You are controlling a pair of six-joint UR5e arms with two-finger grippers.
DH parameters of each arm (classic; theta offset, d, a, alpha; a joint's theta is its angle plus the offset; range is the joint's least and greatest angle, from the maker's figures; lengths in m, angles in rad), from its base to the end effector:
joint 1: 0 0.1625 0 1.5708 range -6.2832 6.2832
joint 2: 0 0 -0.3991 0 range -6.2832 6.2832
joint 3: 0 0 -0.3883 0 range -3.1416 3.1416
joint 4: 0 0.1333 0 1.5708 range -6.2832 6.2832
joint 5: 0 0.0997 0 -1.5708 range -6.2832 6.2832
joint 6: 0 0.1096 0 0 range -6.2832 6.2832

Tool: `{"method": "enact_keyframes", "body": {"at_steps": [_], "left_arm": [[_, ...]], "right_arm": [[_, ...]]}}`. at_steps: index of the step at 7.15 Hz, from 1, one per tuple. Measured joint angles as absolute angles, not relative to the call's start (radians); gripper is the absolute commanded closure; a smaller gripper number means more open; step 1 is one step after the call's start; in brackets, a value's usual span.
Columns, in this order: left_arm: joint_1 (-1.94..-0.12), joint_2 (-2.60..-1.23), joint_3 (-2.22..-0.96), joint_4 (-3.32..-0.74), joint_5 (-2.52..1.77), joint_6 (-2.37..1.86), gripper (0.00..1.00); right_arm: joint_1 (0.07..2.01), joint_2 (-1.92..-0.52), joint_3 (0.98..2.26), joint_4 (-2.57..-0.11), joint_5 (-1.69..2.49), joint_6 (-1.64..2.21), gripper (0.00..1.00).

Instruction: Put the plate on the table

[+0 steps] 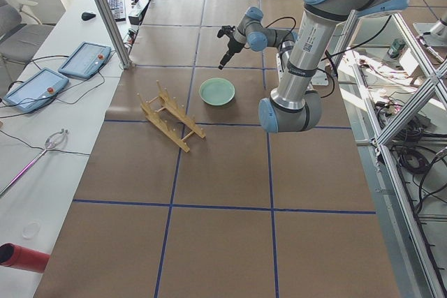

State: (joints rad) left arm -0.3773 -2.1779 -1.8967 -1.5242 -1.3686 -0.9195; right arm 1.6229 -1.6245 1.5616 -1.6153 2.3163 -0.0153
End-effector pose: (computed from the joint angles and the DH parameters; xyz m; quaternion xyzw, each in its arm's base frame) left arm 0.5053 -0.3673 0.1689 0.2893 0.3266 0.0799 0.8963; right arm 0.0827 -0.4529 0.6762 -0.0377 -0.3651 0.0367 0.9295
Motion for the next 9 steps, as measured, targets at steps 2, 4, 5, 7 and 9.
{"method": "enact_keyframes", "body": {"at_steps": [2, 4, 5, 7, 9], "left_arm": [[-0.563, -2.180, -1.962, -1.521, -1.640, -0.916, 0.00], [-0.798, -2.168, -1.978, -1.516, -1.875, -0.888, 0.00], [-0.895, -2.143, -1.978, -1.510, -1.949, -0.813, 0.00], [-1.078, -2.038, -1.967, -1.507, -2.099, -0.571, 0.00], [-1.230, -1.923, -1.914, -1.484, -2.164, -0.382, 0.00]], "right_arm": [[1.623, -1.625, 1.562, -1.615, 2.316, -0.015, 0.00], [1.623, -1.624, 1.562, -1.615, 2.316, -0.015, 0.00], [1.623, -1.624, 1.562, -1.615, 2.316, -0.015, 0.00], [1.623, -1.624, 1.562, -1.615, 2.316, -0.015, 0.00], [1.623, -1.624, 1.562, -1.615, 2.316, -0.015, 0.00]]}}
